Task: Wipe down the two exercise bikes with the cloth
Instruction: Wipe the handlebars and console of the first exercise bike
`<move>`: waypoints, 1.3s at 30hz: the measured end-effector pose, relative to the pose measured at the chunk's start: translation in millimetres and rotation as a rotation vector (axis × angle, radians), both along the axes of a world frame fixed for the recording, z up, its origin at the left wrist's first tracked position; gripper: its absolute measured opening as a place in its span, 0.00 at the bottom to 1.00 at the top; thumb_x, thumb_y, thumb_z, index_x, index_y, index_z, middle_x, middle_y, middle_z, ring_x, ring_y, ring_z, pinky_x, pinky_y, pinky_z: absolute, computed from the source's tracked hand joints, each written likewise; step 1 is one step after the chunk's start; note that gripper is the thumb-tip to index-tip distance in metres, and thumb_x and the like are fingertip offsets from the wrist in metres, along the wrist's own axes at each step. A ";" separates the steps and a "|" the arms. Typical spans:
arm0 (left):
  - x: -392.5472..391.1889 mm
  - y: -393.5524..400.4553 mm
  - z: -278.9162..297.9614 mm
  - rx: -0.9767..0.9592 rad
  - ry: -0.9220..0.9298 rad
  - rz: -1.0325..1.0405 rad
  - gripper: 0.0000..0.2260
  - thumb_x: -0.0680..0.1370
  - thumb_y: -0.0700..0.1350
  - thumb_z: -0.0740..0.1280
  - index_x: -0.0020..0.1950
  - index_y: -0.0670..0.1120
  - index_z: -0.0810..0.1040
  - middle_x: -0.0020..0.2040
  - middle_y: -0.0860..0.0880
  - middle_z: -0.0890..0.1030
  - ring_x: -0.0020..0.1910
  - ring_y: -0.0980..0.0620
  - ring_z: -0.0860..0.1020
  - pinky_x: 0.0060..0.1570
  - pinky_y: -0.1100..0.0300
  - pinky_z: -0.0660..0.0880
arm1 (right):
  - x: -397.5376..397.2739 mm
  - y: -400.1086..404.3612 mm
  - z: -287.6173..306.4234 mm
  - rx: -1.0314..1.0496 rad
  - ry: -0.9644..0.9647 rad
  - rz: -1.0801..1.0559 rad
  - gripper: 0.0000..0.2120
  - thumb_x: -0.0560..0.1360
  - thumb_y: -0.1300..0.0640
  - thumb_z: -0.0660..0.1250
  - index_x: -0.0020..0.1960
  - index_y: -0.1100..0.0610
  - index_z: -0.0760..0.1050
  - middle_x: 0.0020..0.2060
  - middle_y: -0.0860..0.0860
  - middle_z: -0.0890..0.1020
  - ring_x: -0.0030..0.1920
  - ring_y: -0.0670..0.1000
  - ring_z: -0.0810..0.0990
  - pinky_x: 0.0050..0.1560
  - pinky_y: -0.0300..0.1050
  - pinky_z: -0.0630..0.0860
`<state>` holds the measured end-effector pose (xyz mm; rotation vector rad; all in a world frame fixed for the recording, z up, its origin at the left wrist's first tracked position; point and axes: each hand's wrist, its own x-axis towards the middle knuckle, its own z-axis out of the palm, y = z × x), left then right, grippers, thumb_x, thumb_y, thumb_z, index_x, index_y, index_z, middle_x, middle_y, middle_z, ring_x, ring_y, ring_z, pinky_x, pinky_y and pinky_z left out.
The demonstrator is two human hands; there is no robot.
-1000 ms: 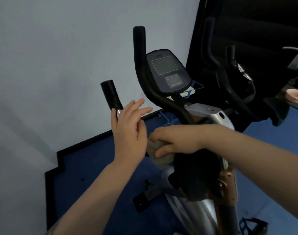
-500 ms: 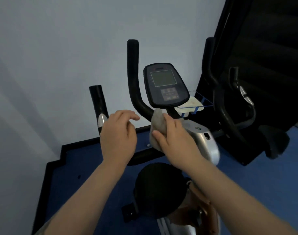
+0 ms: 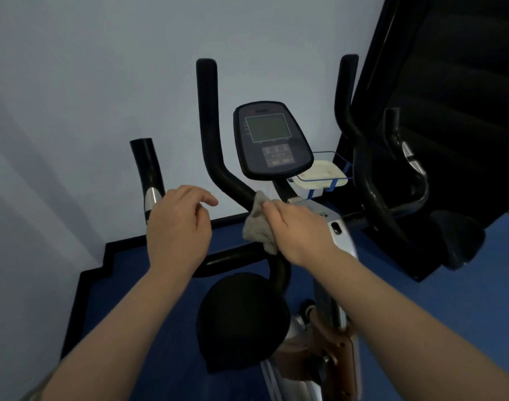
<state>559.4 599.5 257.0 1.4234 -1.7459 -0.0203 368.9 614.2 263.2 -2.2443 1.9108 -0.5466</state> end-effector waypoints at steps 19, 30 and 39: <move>-0.9 2.0 1.5 0.022 -0.054 0.010 0.13 0.75 0.32 0.61 0.45 0.46 0.82 0.44 0.52 0.81 0.43 0.53 0.75 0.44 0.53 0.72 | 18.3 -1.8 -3.4 0.024 -0.381 -0.015 0.19 0.80 0.42 0.57 0.64 0.53 0.68 0.54 0.52 0.77 0.55 0.52 0.76 0.53 0.47 0.71; -1.1 1.4 0.8 0.028 -0.029 0.037 0.13 0.76 0.32 0.61 0.47 0.46 0.81 0.44 0.52 0.80 0.42 0.58 0.70 0.42 0.59 0.67 | -38.9 -5.2 28.2 -0.148 -0.678 -0.055 0.02 0.79 0.46 0.62 0.47 0.41 0.72 0.42 0.34 0.80 0.45 0.34 0.77 0.44 0.29 0.71; -2.4 0.4 -0.2 0.029 -0.015 0.042 0.13 0.76 0.32 0.61 0.48 0.47 0.81 0.45 0.52 0.80 0.43 0.59 0.69 0.43 0.59 0.66 | -17.4 33.2 -26.3 -0.477 -0.045 -0.114 0.12 0.80 0.57 0.58 0.48 0.56 0.81 0.46 0.49 0.83 0.56 0.51 0.80 0.75 0.56 0.53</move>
